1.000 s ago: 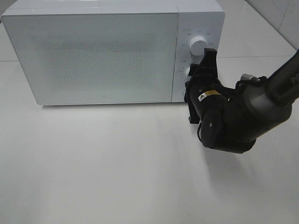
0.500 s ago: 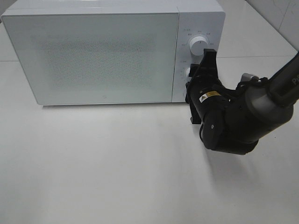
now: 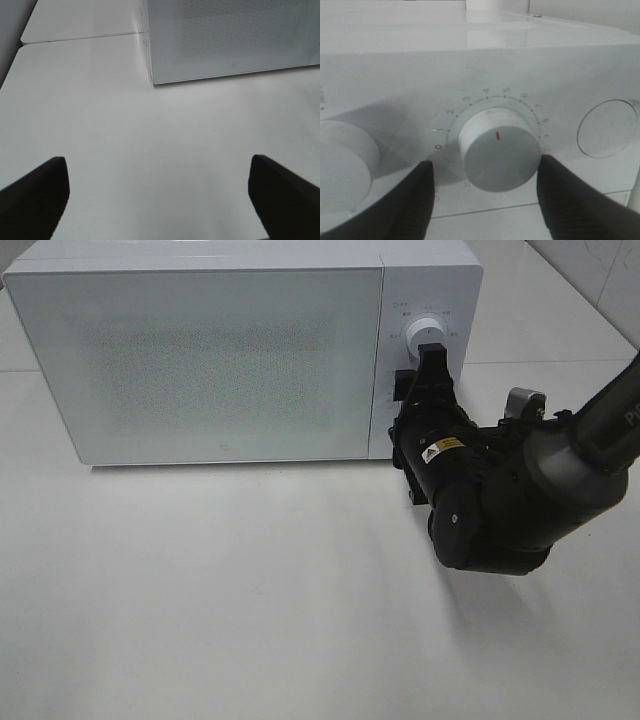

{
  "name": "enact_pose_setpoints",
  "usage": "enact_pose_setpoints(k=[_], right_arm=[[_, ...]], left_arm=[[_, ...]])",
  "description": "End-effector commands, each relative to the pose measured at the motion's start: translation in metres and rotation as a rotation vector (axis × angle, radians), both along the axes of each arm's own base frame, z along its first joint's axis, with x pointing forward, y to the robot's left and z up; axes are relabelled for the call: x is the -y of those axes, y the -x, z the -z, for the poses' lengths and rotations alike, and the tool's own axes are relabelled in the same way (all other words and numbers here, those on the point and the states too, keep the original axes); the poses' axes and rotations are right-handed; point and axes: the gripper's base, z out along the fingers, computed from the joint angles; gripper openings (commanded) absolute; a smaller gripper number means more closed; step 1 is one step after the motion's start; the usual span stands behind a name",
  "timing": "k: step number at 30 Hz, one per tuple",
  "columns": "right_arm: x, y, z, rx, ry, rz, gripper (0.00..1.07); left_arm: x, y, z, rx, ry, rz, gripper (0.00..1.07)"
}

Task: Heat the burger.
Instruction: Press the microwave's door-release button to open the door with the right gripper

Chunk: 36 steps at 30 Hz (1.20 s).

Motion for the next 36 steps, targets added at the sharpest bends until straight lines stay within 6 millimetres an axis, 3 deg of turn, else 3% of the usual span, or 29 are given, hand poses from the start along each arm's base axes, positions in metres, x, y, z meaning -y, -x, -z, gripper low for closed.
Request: enact_pose_setpoints(k=[1, 7, 18, 25, 28, 30, 36], right_arm=[[-0.002, 0.0, -0.006, 0.04, 0.045, -0.024, 0.67], [0.0, 0.008, -0.013, 0.03, 0.111, -0.06, 0.71], [0.009, 0.046, -0.023, -0.088, 0.461, -0.304, 0.71], [0.011, 0.063, -0.045, -0.118, 0.823, -0.49, 0.71], [0.011, 0.065, -0.048, -0.114, 0.87, -0.515, 0.71], [0.013, 0.073, -0.063, -0.088, 1.012, -0.597, 0.71], [0.017, 0.089, -0.087, -0.017, 1.198, -0.731, 0.71]], left_arm=[[0.001, 0.003, 0.001, 0.024, 0.008, 0.004, 0.89], [0.001, 0.003, 0.001, 0.024, 0.008, 0.004, 0.89], [0.001, 0.003, 0.001, 0.024, 0.008, 0.004, 0.89], [0.001, 0.003, 0.001, 0.024, 0.008, 0.004, 0.89], [0.001, 0.003, 0.001, 0.024, 0.008, 0.004, 0.89], [0.001, 0.003, 0.001, 0.024, 0.008, 0.004, 0.89], [0.001, 0.003, 0.001, 0.024, 0.008, 0.004, 0.89]])
